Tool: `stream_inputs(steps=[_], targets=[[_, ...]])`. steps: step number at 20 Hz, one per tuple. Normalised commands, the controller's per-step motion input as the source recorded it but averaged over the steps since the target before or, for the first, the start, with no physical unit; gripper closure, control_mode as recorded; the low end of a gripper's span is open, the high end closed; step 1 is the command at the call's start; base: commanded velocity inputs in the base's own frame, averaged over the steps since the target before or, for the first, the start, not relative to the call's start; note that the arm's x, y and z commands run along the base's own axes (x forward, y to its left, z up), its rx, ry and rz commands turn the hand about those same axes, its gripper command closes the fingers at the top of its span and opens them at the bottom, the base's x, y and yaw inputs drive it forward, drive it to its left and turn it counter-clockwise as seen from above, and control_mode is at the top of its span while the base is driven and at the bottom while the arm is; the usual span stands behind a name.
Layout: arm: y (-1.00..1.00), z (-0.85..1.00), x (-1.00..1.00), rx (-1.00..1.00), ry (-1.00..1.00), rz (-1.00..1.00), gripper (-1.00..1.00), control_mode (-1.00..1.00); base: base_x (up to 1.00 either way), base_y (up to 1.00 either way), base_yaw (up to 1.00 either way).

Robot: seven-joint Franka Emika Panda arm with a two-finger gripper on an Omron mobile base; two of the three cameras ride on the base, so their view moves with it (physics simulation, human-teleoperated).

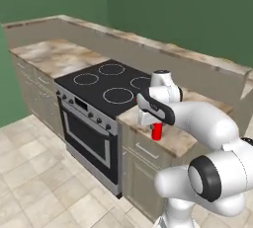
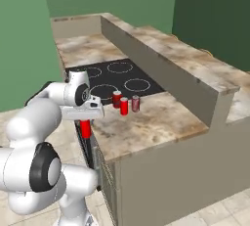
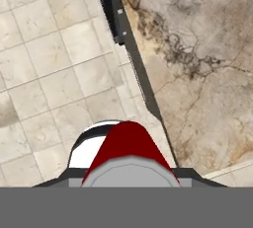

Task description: Four empty soda cans are scattered around the kitchen. Gather all the cans and cluster them next to the stove for recycling.

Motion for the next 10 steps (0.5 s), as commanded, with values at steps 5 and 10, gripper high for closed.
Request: stream_inputs(steps=[5, 10], targets=[[0.0, 0.0, 0.0, 0.0, 0.0, 0.0, 1.0, 1.0, 0.39, 0.34, -0.5], [0.0, 0.0, 0.0, 0.0, 0.0, 0.0, 1.0, 1.0, 0.19, 0.31, -0.62]])
